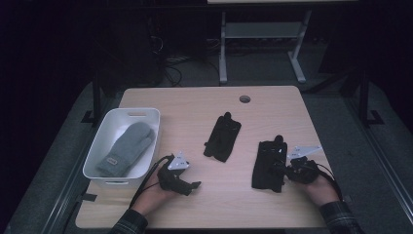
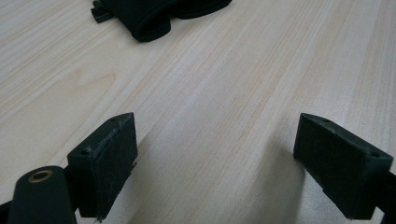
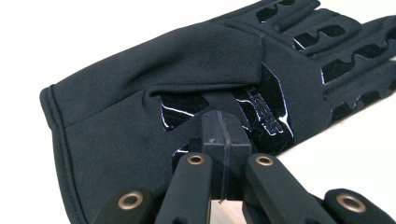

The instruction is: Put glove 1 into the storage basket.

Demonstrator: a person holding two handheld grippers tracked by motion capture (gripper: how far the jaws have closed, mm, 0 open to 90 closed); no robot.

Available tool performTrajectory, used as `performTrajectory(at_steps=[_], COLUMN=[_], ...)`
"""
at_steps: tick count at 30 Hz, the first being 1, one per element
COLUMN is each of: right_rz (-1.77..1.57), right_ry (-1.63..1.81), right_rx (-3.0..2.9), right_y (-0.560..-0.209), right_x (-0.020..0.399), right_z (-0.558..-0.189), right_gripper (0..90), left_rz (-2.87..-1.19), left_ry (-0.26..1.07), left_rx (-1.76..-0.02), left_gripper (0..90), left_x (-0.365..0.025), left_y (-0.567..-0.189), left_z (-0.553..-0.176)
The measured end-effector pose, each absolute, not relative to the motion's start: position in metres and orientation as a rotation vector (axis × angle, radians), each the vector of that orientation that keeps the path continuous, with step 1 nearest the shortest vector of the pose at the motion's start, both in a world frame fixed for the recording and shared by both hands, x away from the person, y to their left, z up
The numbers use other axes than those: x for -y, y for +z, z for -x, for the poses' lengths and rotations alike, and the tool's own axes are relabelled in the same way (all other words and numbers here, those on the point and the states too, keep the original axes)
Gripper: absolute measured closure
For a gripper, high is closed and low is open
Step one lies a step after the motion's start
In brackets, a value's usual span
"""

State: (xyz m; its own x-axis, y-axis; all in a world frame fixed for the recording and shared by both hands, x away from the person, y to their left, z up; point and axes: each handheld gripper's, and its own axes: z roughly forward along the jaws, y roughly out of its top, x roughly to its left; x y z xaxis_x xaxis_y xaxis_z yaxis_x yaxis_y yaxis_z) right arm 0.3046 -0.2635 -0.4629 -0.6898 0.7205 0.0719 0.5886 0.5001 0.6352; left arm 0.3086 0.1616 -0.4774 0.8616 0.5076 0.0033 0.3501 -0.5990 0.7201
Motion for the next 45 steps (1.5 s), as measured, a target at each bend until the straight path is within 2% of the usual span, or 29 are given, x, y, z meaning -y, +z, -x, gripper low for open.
performTrajectory(at_steps=[16,36,38,41,45], right_rz=[-0.954,-0.824,-0.826,-0.850,-0.880], right_ry=[0.983,1.012,1.017,1.054,1.083], right_rx=[-2.674,-2.735,-2.712,-2.675,-2.629], right_y=[-0.461,-0.459,-0.457,-0.453,-0.451], right_x=[0.236,0.211,0.213,0.217,0.224], right_z=[-0.275,-0.272,-0.272,-0.273,-0.276], right_gripper=[90.0,90.0,90.0,89.9,78.0], left_rz=[-2.265,-2.294,-2.323,-2.290,-2.276], left_ry=[0.266,0.265,0.272,0.286,0.255], left_rx=[-0.622,-0.634,-0.651,-0.640,-0.636], left_gripper=[12.5,12.7,16.4,32.2,65.0], left_x=[-0.161,-0.159,-0.155,-0.151,-0.143], left_y=[-0.478,-0.475,-0.471,-0.465,-0.456], left_z=[-0.308,-0.308,-0.310,-0.310,-0.320])
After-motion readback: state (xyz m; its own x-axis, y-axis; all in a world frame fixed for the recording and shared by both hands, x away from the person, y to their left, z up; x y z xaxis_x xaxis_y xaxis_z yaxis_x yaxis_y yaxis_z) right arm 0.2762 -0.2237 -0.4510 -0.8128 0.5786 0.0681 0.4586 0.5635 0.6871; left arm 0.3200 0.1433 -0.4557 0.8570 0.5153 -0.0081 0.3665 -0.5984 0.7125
